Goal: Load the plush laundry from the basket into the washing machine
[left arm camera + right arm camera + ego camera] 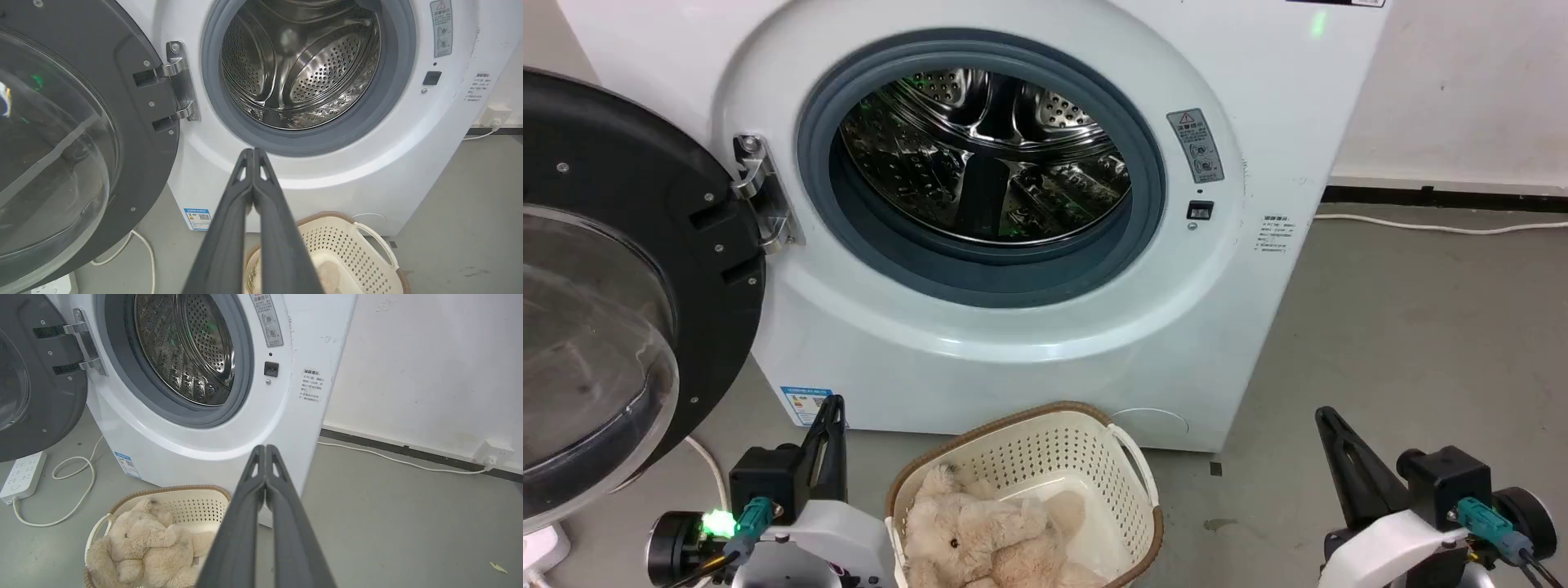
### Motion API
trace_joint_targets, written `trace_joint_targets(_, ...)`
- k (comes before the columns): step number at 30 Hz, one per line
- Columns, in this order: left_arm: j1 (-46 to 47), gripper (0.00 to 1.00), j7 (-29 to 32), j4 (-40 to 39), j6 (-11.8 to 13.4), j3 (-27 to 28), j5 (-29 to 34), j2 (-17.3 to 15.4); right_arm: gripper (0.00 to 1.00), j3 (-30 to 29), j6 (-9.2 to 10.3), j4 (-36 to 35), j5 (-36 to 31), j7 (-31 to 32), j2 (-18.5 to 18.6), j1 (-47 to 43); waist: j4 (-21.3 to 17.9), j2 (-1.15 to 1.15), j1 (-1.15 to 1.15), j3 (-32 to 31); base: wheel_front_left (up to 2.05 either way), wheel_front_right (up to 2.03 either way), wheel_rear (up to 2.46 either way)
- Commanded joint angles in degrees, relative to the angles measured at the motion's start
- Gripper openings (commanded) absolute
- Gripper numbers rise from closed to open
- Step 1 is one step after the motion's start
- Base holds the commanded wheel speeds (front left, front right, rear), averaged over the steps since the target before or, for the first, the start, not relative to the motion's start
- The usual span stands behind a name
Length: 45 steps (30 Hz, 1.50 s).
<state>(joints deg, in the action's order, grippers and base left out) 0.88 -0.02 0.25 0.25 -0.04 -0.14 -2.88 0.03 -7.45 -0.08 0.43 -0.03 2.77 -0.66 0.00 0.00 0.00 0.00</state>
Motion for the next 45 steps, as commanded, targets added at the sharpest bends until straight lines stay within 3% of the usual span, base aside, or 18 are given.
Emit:
trace_joint_targets(1, -0.88, 0.0, 0.02, -0.25, -0.25, 0.04, 0.14, 0.01, 0.0, -0.03, -0.03, 0.08, -0.43, 0.03, 0.1, 0.66, 0.0, 0.0, 0.0, 0.0, 0.0, 0.0, 0.0)
trace_joint_targets(45, -0.88, 0.0, 0.02, -0.25, -0.25, 0.04, 0.14, 0.01, 0.0, -0.03, -0.03, 0.08, -0.43, 0.03, 0.1, 0.66, 0.0, 0.0, 0.0, 0.0, 0.0, 0.0, 0.0)
